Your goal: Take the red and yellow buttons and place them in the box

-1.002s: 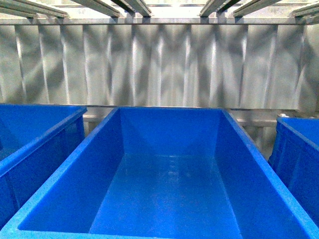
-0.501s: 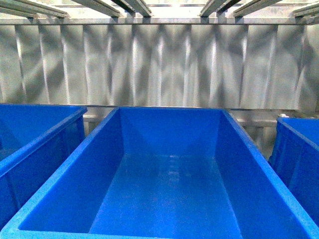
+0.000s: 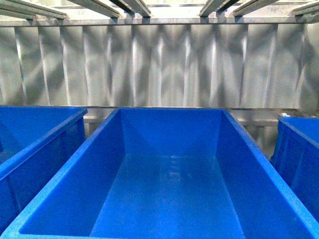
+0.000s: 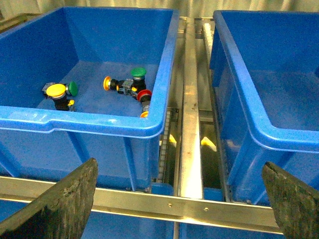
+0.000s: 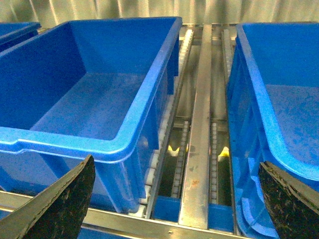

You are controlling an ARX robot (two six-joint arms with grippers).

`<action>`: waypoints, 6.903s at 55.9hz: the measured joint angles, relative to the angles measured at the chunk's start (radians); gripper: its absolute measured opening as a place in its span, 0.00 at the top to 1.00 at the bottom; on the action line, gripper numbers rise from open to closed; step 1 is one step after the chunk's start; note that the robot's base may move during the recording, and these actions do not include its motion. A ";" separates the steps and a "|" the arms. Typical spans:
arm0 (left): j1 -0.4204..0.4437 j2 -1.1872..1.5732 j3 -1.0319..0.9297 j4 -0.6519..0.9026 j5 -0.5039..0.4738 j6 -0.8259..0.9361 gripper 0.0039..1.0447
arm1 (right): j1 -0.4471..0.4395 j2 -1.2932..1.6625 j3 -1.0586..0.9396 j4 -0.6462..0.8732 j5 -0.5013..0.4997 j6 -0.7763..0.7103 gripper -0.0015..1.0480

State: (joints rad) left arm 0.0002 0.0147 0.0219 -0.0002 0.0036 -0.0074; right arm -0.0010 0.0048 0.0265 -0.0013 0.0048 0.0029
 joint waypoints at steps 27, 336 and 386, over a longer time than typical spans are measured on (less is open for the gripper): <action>0.000 0.000 0.000 0.000 -0.004 0.000 0.07 | 0.000 -0.001 0.000 0.000 -0.001 0.000 0.06; -0.123 1.923 1.296 -0.134 -0.051 -0.133 0.68 | 0.001 -0.001 -0.001 0.000 -0.004 0.000 0.06; -0.378 1.725 0.853 1.298 0.790 -1.207 0.68 | 0.001 -0.001 -0.001 0.000 -0.004 0.000 0.06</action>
State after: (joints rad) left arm -0.3782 1.7401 0.8753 1.2980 0.7937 -1.2140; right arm 0.0002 0.0036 0.0257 -0.0013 0.0006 0.0029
